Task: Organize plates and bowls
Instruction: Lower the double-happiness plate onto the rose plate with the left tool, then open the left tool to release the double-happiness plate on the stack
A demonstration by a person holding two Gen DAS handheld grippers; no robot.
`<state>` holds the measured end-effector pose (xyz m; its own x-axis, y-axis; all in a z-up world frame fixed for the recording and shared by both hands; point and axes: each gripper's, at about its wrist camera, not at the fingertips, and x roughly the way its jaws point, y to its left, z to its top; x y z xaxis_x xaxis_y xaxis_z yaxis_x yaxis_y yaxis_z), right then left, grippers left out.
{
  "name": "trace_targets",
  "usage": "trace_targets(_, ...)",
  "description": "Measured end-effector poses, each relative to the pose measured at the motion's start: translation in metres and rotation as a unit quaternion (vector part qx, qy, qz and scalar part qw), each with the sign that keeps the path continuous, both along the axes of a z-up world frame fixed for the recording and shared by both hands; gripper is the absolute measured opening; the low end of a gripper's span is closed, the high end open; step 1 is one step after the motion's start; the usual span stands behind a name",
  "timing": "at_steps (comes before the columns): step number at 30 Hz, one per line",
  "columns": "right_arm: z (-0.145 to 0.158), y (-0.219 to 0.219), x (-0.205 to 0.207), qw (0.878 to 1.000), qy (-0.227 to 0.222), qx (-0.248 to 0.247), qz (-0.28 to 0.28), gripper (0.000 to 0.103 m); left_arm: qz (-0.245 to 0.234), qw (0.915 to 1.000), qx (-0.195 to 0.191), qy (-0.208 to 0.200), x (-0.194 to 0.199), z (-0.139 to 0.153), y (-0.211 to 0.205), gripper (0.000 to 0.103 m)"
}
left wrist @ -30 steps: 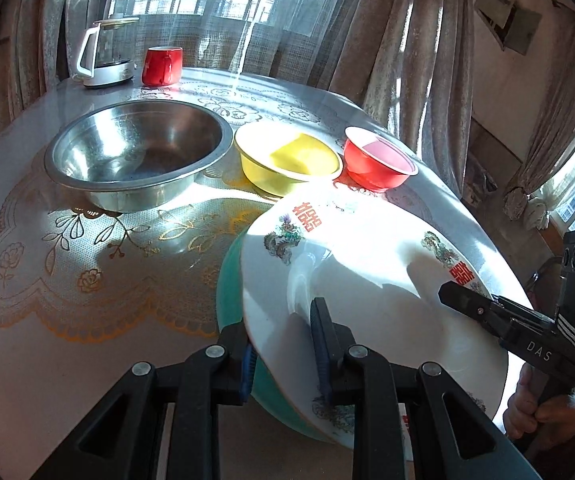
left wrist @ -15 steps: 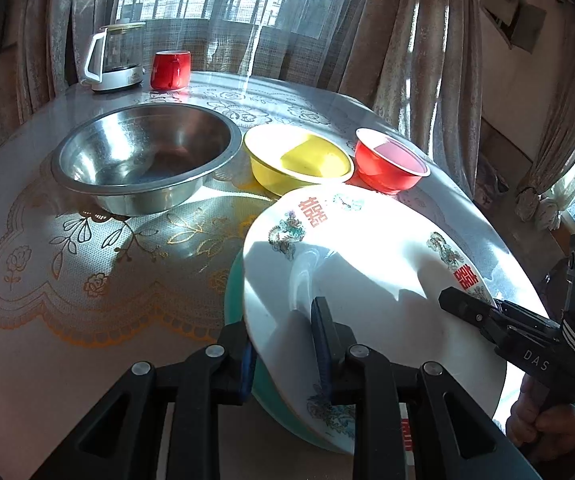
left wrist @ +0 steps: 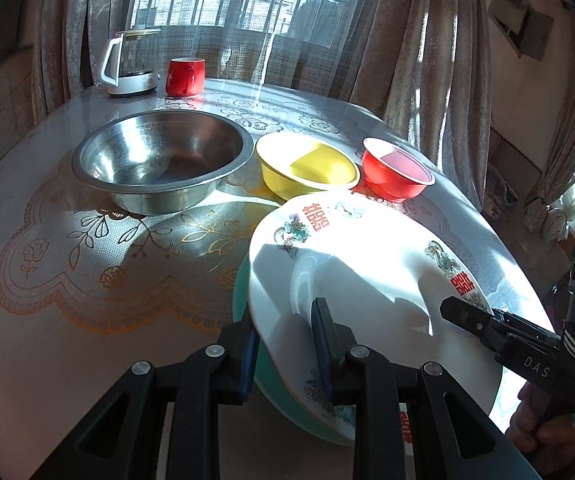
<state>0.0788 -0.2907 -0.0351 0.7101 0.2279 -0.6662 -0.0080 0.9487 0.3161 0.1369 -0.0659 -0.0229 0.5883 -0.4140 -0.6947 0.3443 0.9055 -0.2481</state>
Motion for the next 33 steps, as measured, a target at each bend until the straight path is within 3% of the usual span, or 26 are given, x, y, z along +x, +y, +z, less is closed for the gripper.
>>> trace_targets(4, 0.004, -0.001, -0.008, 1.0, -0.006, 0.002, -0.005, 0.032, 0.011, 0.9997, -0.02, -0.002, -0.007, 0.005, 0.012, 0.027)
trace_targets(14, 0.003, -0.005, -0.032, 0.999, -0.021, 0.033, -0.017, 0.032, 0.015, 0.9995, -0.022, -0.015, -0.026, 0.009, 0.016, 0.027)
trace_targets(16, 0.005, -0.002, -0.033, 0.999, -0.025, 0.025, -0.014, 0.025, 0.015, 0.9996, -0.019, -0.015, -0.026, 0.009, 0.014, 0.027)
trace_targets(33, 0.01, 0.002, -0.033, 0.999, -0.021, -0.006, -0.031, 0.024, 0.006, 0.9999, -0.003, -0.013, -0.027, 0.003, 0.004, 0.027)
